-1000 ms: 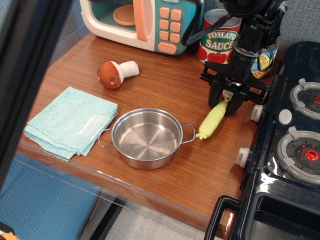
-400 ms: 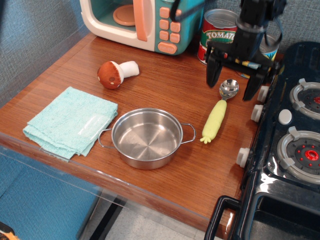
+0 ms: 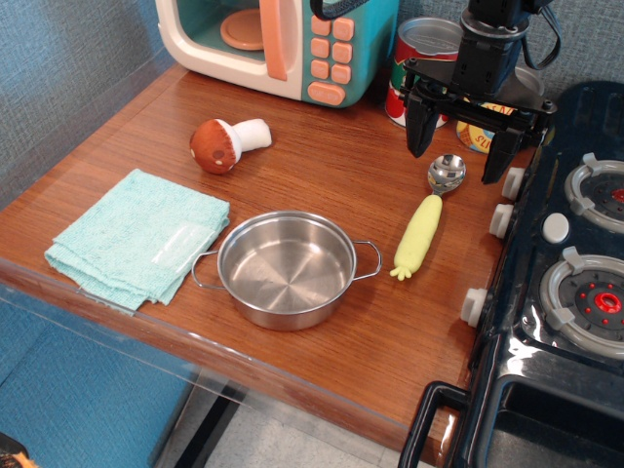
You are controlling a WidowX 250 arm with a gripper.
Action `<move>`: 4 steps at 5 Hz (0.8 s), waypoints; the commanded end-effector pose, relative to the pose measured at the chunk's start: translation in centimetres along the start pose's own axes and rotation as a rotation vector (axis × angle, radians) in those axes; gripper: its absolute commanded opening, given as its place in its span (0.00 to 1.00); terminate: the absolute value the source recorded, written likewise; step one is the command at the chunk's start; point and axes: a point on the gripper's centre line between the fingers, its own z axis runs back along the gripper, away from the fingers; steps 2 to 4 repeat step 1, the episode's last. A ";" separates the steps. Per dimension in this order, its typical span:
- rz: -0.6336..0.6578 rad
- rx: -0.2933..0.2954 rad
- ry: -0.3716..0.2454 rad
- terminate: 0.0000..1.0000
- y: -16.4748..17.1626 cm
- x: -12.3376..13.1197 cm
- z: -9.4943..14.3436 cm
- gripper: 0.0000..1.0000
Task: PLACE THE SPOON NEAR GAS STOVE
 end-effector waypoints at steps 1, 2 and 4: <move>-0.001 -0.015 -0.078 1.00 -0.1 0.2 3.5 1.00; -0.001 -0.015 -0.078 1.00 -0.1 0.2 3.5 1.00; -0.001 -0.015 -0.078 1.00 -0.1 0.2 3.5 1.00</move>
